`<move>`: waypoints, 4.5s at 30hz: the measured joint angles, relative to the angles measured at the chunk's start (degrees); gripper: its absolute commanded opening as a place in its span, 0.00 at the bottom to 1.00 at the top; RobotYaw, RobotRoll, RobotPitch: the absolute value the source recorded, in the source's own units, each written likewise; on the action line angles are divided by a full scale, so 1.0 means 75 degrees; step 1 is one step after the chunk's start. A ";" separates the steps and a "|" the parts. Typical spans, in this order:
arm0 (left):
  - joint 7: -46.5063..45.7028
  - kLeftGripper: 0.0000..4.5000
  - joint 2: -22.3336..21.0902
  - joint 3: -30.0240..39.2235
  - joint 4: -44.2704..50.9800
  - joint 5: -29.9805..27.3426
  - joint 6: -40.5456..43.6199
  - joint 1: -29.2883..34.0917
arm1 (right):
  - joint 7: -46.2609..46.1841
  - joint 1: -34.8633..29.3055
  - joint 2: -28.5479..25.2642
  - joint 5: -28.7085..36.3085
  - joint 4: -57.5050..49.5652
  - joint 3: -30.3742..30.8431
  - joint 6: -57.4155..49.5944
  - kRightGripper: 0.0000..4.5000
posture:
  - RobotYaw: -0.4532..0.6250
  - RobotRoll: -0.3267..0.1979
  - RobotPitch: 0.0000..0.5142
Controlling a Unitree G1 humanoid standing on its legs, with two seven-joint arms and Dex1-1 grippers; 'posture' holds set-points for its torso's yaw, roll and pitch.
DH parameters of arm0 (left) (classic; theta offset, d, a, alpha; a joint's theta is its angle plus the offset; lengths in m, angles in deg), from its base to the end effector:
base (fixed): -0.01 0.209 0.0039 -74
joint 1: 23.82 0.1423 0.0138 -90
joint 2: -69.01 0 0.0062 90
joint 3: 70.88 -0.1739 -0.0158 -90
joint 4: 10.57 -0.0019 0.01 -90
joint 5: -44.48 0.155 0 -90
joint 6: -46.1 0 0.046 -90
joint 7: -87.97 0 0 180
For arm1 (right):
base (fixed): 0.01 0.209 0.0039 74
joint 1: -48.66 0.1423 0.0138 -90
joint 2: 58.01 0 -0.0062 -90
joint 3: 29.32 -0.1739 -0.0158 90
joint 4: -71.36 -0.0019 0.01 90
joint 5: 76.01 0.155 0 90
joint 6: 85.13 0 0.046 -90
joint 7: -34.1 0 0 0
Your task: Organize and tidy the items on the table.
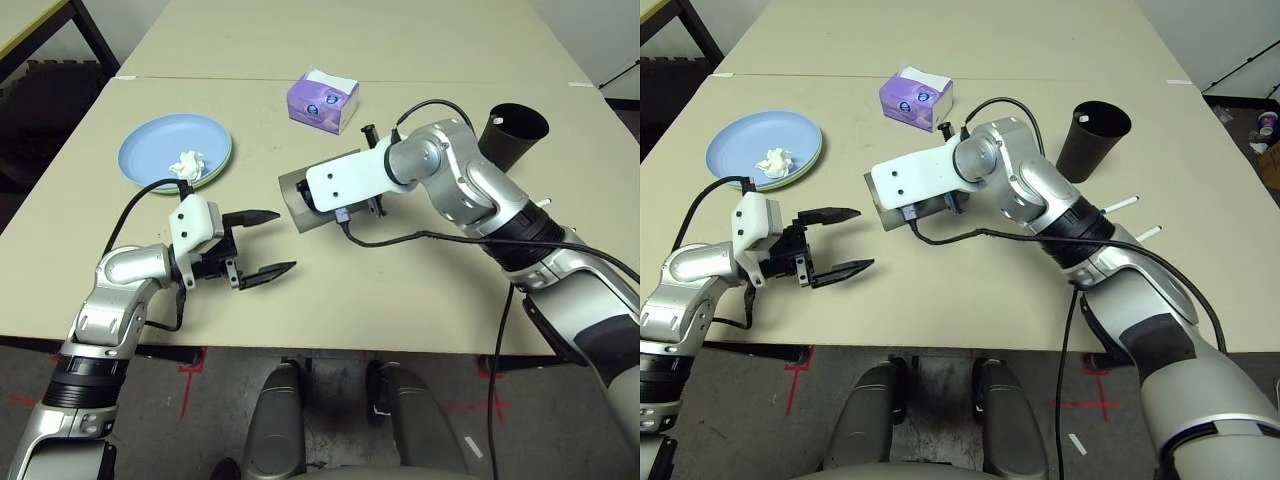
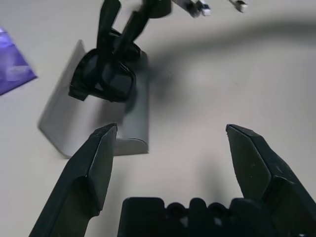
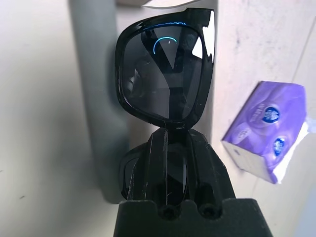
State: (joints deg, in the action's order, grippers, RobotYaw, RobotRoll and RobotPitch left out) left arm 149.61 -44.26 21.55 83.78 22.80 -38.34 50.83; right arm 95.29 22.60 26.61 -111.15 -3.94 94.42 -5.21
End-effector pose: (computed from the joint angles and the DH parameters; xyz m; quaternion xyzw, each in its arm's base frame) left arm 0.2571 0.2446 0.1720 0.1956 -0.0324 -0.5110 0.8364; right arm 0.3169 -0.0491 0.2658 -0.6808 -0.0046 0.4379 0.5872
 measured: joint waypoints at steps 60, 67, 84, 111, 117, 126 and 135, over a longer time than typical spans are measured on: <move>-0.0928 1.00 0.0115 0.0199 0.0548 -0.0163 0.0566 0.0273 | -0.0702 -0.0320 0.0571 -0.0585 0.0769 0.0229 0.0923 0.09 | 0.50 0.62 0.34; -0.0927 1.00 0.0113 0.0199 0.0546 -0.0161 0.0564 0.0273 | -0.0591 -0.0324 0.0539 -0.0594 0.0769 0.0229 0.0853 0.09 | 0.50 0.62 0.34; -0.0888 1.00 0.0111 0.0199 0.0482 -0.0153 0.0480 0.0270 | -0.0385 -0.0323 0.0437 -0.0639 0.0725 0.0229 0.0821 0.09 | 0.49 0.62 0.33; -0.0719 1.00 0.0092 0.0198 0.0130 -0.0121 0.0372 -0.0057 | 0.0970 -0.0127 -0.0409 0.0101 -0.0736 -0.0516 -0.0086 0.99 | 0.46 0.62 0.29; -0.0646 1.00 0.0090 0.0199 -0.0107 -0.0099 0.0317 -0.0256 | 0.1358 -0.0219 -0.0515 0.1262 -0.1283 -0.1530 -0.1200 0.99 | 0.45 0.62 0.29; -0.0455 1.00 0.0051 0.0190 -0.0287 -0.0093 0.0295 -0.0396 | 0.1002 -0.1708 -0.0245 0.4023 -0.2387 -0.3761 -0.3693 0.99 | 0.42 0.62 0.29; -0.0322 1.00 0.0035 0.0150 -0.0625 -0.0089 0.0244 -0.0624 | -0.1096 -0.3603 0.0727 0.5656 -0.2926 -0.5329 -0.4203 0.99 | 0.42 0.62 0.30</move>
State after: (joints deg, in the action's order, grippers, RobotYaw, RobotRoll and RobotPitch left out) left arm 147.19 -44.00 22.67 79.10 22.14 -36.51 46.15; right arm 87.07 -4.42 32.07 -68.74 -25.89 54.45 -36.73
